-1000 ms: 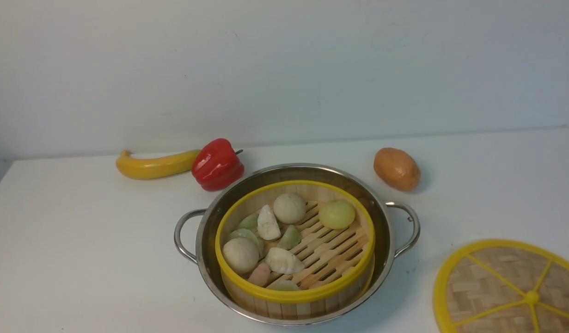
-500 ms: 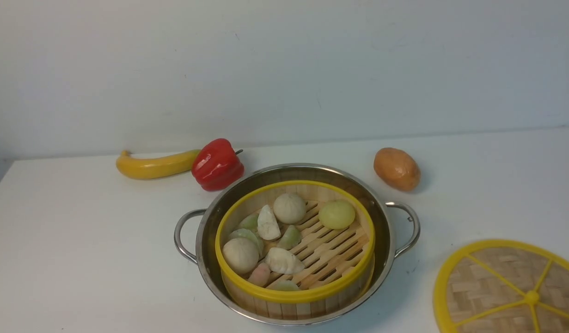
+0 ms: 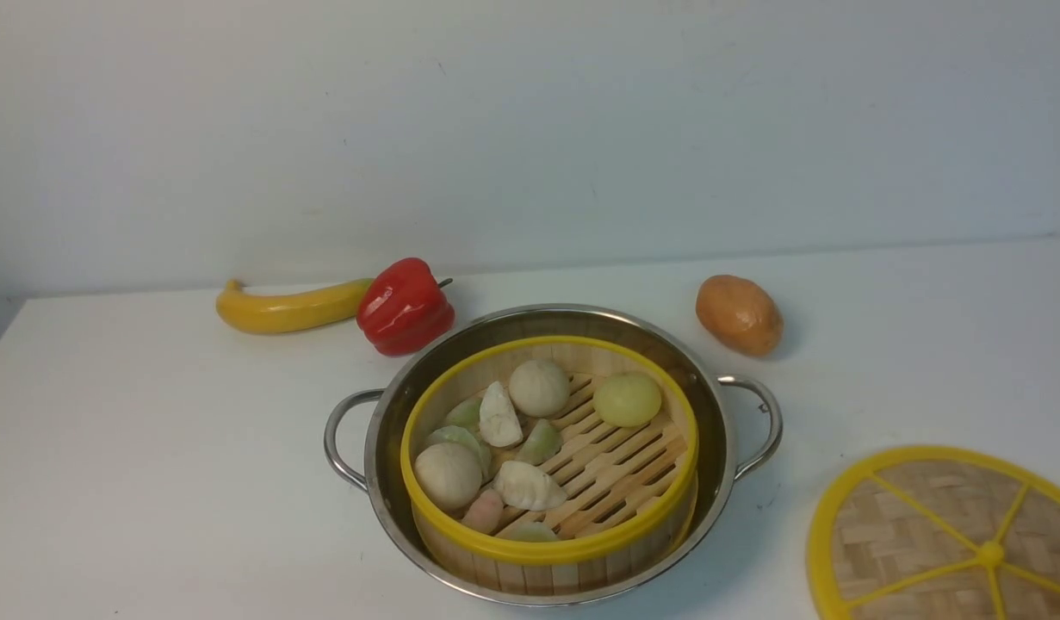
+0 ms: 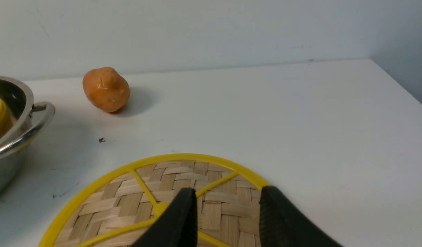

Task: Place the steamer in the pot on the white table, and put the lid on the steamer.
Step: 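Move the gripper down to the bamboo steamer lid and grasp its center knob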

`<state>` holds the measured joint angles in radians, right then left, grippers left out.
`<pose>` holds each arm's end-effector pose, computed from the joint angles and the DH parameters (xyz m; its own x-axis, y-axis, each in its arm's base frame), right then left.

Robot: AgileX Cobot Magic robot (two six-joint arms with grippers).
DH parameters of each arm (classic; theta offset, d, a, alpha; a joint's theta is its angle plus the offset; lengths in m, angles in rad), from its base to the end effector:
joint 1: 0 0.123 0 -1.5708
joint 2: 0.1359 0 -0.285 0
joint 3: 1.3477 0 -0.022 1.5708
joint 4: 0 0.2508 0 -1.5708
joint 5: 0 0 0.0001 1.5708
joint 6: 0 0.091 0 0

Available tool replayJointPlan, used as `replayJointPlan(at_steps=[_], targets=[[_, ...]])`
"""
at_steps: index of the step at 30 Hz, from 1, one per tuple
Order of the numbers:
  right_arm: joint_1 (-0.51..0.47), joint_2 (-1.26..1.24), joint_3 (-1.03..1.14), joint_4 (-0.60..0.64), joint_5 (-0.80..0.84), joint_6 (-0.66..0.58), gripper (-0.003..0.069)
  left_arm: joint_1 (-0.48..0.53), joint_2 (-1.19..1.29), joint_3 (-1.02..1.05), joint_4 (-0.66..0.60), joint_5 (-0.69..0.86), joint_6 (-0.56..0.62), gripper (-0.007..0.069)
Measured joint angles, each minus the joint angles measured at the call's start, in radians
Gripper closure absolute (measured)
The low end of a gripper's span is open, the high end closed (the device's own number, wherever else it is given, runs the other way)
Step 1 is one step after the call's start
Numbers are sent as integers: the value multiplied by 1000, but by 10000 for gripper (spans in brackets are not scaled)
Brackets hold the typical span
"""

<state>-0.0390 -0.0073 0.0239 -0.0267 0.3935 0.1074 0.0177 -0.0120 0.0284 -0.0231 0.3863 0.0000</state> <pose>0.0522 -0.0030 0.1702 -0.3119 0.0949 -0.9454 0.0747 0.9944 0.0751 0.0523 0.0001 0.1696 -0.3099 -0.0269 -0.9504 -0.0161 0.9996 -0.0230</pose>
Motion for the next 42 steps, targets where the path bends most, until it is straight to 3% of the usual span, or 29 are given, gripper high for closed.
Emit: replayJointPlan(at_steps=[11,14,19,21,28,34,39,42], targets=[[0,0,2,-8,-26,4,418,0,0,0,0,0,0,594],[0,0,6,34,-99,33,418,0,0,0,0,0,0,593],[0,0,-66,115,-37,48,418,0,0,0,0,0,0,593],[0,18,-191,159,102,17,418,0,0,0,0,0,0,591],[0,130,-449,232,264,-125,418,0,0,0,0,0,0,585],[0,213,-531,277,215,-147,418,0,0,0,0,0,0,585],[0,234,-532,417,136,-141,418,0,0,0,0,0,0,585],[0,267,-541,428,207,-191,418,0,0,0,0,0,0,585]])
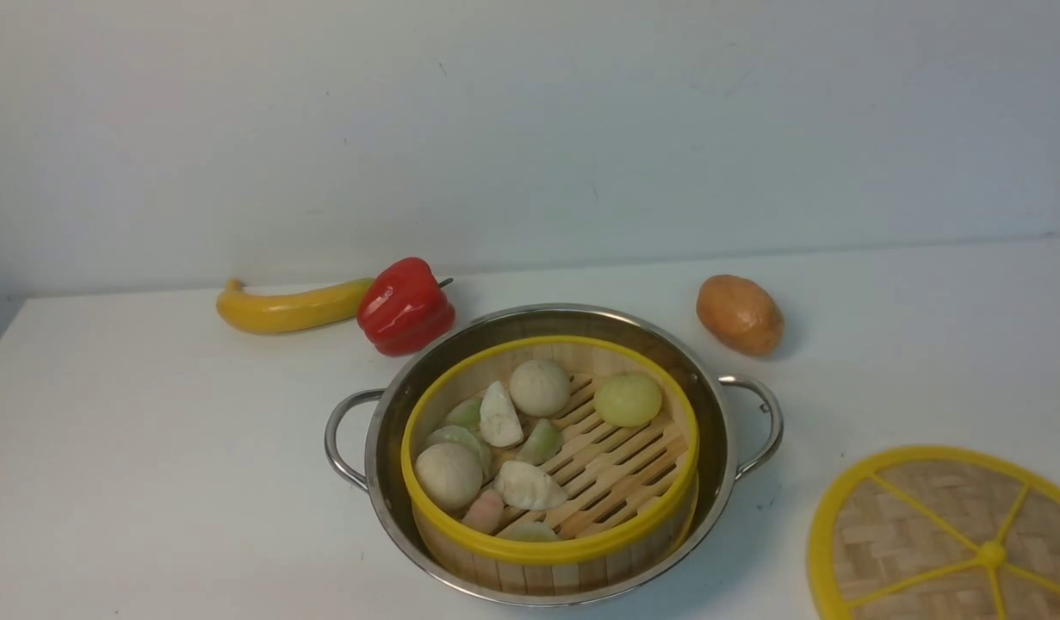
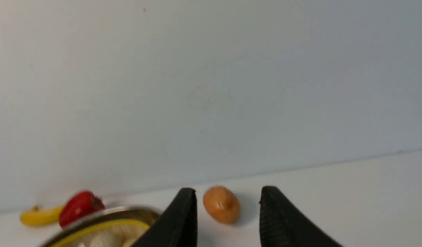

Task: Place the steamer in the pot on the white table, and put the lid on the steamer.
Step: 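Move the gripper down to the bamboo steamer lid and grasp its center knob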

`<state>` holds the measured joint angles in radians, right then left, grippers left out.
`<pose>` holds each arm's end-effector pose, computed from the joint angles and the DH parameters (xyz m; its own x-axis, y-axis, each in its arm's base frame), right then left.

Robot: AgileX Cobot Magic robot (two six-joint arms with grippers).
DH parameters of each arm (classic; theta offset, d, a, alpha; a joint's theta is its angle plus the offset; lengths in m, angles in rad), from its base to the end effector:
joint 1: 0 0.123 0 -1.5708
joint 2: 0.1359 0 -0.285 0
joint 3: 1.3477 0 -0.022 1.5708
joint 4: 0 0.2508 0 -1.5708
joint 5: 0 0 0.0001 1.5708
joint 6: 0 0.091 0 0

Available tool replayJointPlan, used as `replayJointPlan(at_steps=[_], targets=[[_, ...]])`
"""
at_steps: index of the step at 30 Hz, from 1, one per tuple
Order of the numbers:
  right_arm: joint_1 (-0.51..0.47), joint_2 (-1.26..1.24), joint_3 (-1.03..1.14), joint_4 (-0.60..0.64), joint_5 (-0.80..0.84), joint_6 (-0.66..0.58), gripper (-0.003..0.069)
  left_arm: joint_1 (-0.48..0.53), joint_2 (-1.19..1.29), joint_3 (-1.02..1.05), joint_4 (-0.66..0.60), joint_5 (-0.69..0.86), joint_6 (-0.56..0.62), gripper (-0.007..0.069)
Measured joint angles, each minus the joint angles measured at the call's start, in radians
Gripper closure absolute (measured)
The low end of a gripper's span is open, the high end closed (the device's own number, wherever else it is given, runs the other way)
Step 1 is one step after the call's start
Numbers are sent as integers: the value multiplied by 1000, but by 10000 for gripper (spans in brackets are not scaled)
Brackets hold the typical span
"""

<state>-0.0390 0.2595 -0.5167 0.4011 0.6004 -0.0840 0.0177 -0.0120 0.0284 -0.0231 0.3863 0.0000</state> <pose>0.0530 0.0181 0.3189 -0.2536 0.2538 -0.9334 -0.1175 0.9497 0.2902 0.0523 0.0001 0.1696 -0.3099 -0.0269 -0.9504 -0.0161 0.9996 -0.0230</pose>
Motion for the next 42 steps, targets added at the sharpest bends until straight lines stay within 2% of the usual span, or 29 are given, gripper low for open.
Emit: replayJointPlan(at_steps=[4,7,16,18,25,28,33,42], targets=[[0,152,-23,-45,234,-133,418,0,0,0,0,0,0,582],[0,293,-71,-66,380,-162,418,0,0,0,0,0,0,582],[0,653,-277,-70,524,-213,418,0,0,0,0,0,0,572],[0,761,-333,-62,557,-260,418,0,0,0,0,0,0,572],[2,1001,-410,-65,559,-288,417,0,0,0,0,0,0,561],[24,1069,-414,-111,528,-288,408,0,0,0,0,0,0,557],[96,1152,-417,-210,487,-228,378,0,0,0,0,0,0,554],[161,1270,-417,-282,433,-180,374,0,0,0,0,0,0,550]])
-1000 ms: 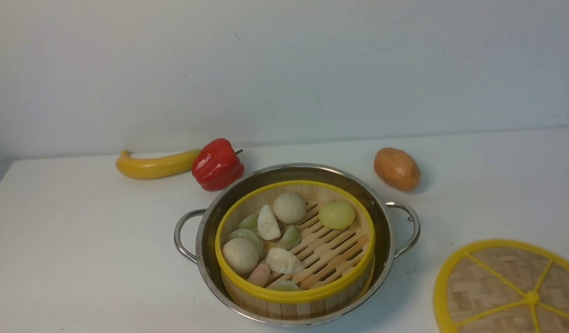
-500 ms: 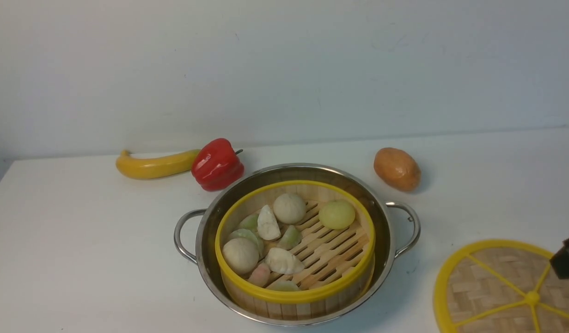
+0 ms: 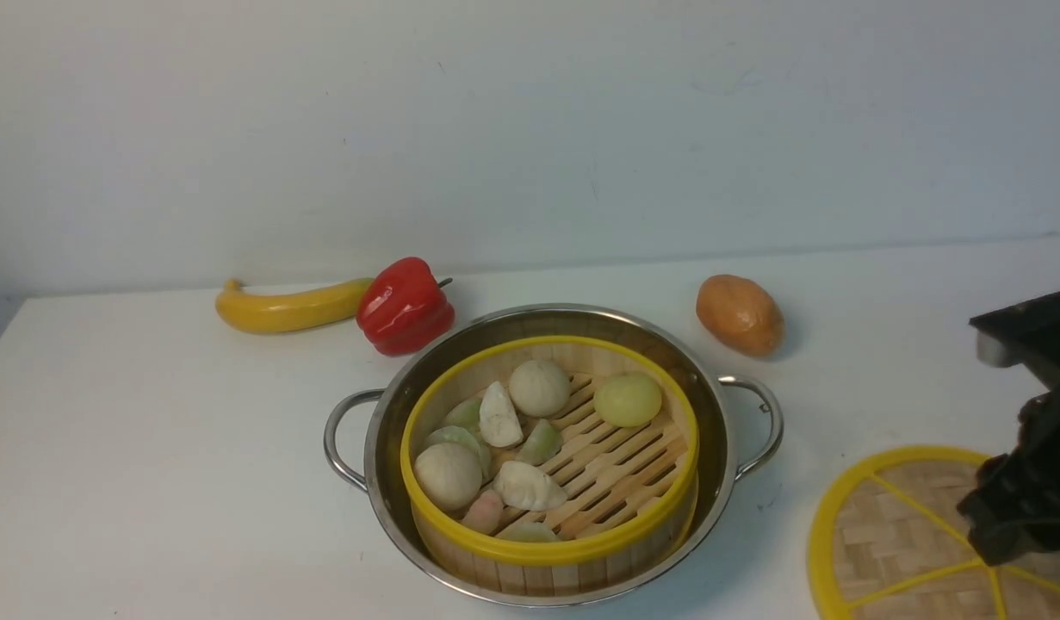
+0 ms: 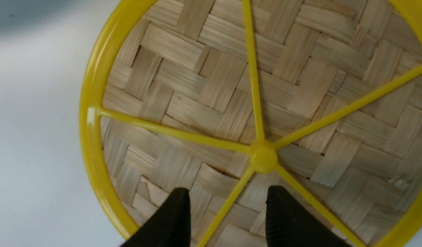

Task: Place the steamer in the pot on the white table, and put the lid on the steamer.
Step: 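Move the gripper down to the bamboo steamer lid and grasp its center knob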

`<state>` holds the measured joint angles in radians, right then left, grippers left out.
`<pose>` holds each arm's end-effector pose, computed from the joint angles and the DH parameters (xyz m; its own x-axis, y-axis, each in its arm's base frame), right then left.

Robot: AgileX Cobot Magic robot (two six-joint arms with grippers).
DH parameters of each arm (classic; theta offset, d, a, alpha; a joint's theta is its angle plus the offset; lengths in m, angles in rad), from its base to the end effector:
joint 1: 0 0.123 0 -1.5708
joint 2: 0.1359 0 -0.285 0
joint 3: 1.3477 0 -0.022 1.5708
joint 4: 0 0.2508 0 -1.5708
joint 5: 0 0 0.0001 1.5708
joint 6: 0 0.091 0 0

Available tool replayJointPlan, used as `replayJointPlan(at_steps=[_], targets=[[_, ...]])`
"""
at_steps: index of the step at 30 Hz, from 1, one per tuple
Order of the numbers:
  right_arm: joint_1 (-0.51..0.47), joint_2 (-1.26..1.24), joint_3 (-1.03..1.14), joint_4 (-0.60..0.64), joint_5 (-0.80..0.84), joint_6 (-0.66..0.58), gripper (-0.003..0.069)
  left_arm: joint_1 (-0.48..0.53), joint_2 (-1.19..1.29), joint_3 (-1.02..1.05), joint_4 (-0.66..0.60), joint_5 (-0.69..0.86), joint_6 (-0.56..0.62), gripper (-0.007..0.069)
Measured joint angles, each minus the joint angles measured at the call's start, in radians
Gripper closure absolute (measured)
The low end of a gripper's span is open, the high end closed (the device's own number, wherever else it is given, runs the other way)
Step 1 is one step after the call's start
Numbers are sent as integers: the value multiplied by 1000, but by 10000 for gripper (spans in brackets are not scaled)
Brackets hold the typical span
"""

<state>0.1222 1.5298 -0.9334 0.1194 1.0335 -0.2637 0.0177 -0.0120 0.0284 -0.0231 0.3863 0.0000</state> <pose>0.2564 0.0409 0.2132 -0.9468 -0.3177 -0.0512 -0.3213 0.9423 0.0939 0.0523 0.0001 0.1696 -0.3099 -0.0269 -0.9504 -0.0161 0.9996 -0.0230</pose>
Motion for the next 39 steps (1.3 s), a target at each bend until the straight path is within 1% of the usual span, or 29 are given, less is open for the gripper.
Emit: replayJointPlan(at_steps=[6,26,34,36,38,39], targets=[[1,21,-1,-55,-44,44,374,0,0,0,0,0,0,540],[1,112,-2,-54,-62,51,379,0,0,0,0,0,0,529],[1,133,-2,-50,-65,51,442,0,0,0,0,0,0,523],[1,133,-2,-49,-65,51,490,0,0,0,0,0,0,523],[1,133,-2,-50,-65,51,515,0,0,0,0,0,0,523],[1,133,-2,-52,-65,51,543,0,0,0,0,0,0,523]])
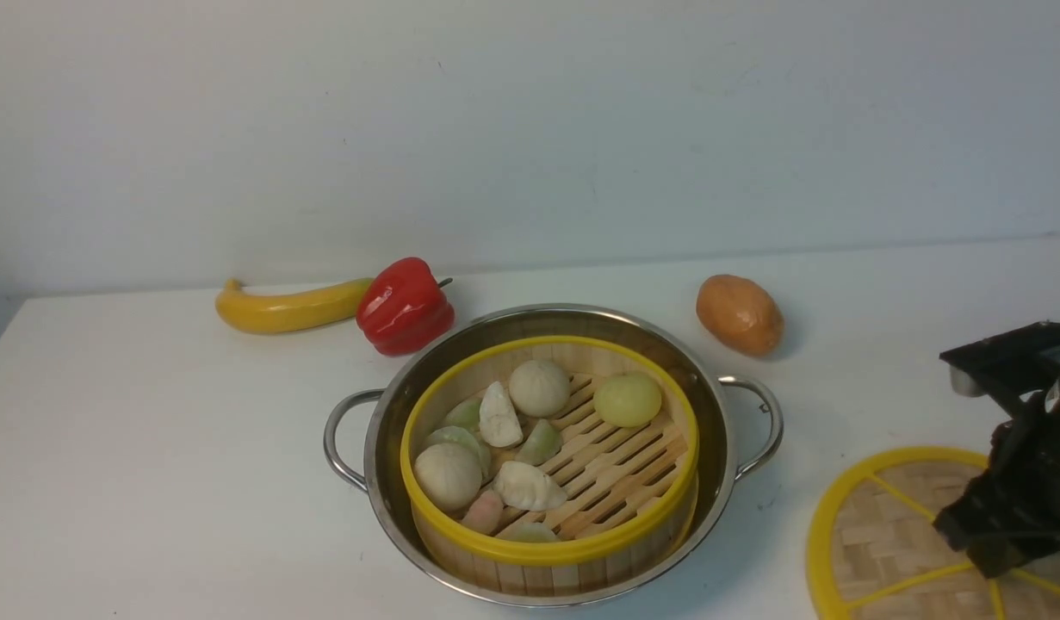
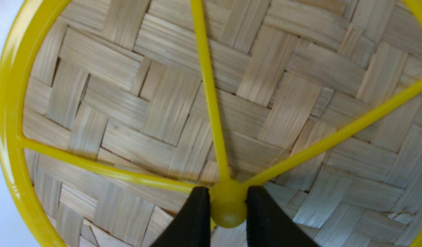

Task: Place the steamer in the pot on the white table, and put the lid on the steamer.
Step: 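Move the gripper down to the bamboo steamer lid and grasp its center knob, then place the bamboo steamer lid onto the steamer basket in the pot with the right gripper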

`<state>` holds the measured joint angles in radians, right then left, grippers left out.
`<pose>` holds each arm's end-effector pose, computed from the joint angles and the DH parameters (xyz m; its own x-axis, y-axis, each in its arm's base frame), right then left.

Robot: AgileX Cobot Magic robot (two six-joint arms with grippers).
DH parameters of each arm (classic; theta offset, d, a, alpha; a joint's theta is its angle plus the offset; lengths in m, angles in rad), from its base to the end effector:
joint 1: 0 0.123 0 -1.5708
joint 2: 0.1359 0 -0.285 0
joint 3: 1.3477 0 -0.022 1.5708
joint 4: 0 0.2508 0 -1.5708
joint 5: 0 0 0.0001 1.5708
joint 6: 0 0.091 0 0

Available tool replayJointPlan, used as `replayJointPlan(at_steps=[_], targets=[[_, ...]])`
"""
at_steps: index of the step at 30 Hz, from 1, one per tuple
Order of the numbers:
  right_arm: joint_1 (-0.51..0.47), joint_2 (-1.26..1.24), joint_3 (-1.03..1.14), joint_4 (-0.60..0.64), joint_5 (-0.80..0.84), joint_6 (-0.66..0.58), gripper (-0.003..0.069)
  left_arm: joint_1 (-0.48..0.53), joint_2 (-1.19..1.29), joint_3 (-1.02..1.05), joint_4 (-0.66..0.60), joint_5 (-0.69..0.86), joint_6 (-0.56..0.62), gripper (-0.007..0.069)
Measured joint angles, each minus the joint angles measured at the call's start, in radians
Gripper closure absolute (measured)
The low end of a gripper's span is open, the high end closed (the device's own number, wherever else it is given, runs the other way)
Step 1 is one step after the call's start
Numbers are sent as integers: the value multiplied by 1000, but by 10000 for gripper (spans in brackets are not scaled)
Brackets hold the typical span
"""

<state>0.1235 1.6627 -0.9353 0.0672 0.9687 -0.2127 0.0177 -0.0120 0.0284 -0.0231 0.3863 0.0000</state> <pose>0.2725 0.0389 0.1777 -0.9556 -0.2934 0.0269 -0.2914 0.9547 0.0609 0.0523 0.0001 0.1696 -0.3099 -0.0269 -0.9504 -0.0161 0.9996 -0.0230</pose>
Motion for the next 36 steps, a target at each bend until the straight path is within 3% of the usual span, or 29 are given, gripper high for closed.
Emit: replayJointPlan(at_steps=[7,17,29,36], targets=[[0,0,-8,-17,4,0,550,0,0,0,0,0,0,519],[0,0,-213,-41,236,0,550,0,0,0,0,0,0,508],[0,-36,-407,-35,263,0,550,0,0,0,0,0,0,508],[0,-64,-518,72,277,0,550,0,0,0,0,0,0,508]])
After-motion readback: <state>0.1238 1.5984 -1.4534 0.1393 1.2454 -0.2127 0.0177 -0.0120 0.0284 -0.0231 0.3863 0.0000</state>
